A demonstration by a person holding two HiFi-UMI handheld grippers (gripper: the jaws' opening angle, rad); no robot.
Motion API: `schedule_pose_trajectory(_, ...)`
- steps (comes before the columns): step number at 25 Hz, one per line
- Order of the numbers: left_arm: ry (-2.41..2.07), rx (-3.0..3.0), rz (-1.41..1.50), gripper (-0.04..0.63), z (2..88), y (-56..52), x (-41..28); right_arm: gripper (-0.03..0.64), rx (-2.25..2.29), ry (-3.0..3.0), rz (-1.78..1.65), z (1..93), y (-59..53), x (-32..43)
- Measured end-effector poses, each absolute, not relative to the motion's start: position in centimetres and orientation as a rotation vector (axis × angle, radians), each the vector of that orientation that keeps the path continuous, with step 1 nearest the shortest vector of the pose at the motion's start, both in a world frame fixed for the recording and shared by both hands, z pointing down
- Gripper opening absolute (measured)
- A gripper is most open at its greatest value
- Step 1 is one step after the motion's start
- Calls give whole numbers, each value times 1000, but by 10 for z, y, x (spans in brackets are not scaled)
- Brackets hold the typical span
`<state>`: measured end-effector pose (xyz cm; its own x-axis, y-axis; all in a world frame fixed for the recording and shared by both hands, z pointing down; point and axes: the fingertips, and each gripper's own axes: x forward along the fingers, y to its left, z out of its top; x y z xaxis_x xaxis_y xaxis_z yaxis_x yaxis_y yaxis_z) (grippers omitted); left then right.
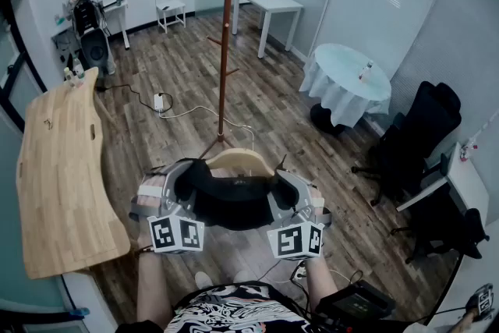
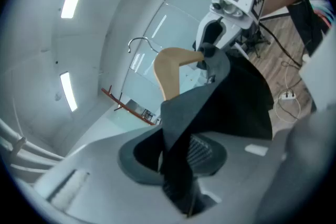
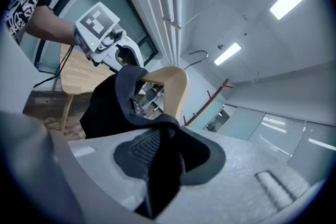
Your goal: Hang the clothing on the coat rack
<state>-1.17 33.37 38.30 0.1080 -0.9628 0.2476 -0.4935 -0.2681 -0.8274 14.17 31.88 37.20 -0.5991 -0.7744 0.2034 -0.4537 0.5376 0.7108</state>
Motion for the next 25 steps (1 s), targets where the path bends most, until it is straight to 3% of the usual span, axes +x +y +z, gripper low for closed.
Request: schedule_pose_trajectory(25, 1428, -1801, -1126, 85, 389, 334, 40, 98, 940, -2347, -837, 383, 313, 194)
